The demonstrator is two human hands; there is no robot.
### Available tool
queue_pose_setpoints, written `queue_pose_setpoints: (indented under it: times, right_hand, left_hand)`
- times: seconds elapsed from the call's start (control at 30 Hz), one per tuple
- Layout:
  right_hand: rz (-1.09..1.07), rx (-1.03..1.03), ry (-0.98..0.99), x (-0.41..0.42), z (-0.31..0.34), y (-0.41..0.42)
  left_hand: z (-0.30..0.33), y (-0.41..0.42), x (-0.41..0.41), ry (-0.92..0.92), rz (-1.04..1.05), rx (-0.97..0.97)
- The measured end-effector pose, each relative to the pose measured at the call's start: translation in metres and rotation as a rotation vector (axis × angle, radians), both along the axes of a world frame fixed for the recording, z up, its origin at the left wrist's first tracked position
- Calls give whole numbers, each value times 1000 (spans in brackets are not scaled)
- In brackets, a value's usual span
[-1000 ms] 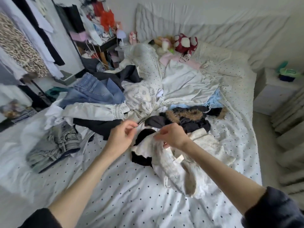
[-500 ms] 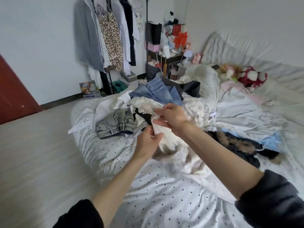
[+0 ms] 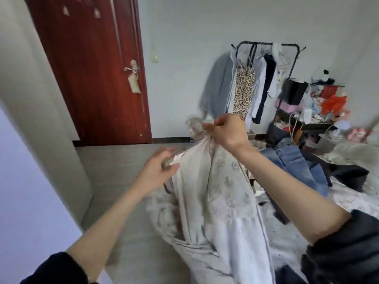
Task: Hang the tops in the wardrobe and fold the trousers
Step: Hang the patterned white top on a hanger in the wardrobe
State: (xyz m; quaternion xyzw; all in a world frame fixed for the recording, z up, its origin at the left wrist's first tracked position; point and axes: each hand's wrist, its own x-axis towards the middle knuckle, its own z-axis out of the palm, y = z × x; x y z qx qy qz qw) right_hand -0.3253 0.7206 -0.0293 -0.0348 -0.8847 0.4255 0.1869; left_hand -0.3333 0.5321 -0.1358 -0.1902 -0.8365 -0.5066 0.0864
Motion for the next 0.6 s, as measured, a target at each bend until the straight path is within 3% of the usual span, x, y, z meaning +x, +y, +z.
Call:
queue_pose_setpoints:
  times: [0.1,0.2,0.4,0.6]
  right_hand:
    - [93,130,97,-11,-4,-53]
    - [279,60,160,-18,-14,-112]
    - [676,21,97,-9,-35,-226]
    - [1027,-70,-31,-5,-43,-306]
  left_hand:
    - [15,-66,10,22,25,-122]
    - [11,-129,28,-30,98,-163]
    - [-14,-236,83,-209,344,-206]
    - [-17,-307,133,-253,696,-247]
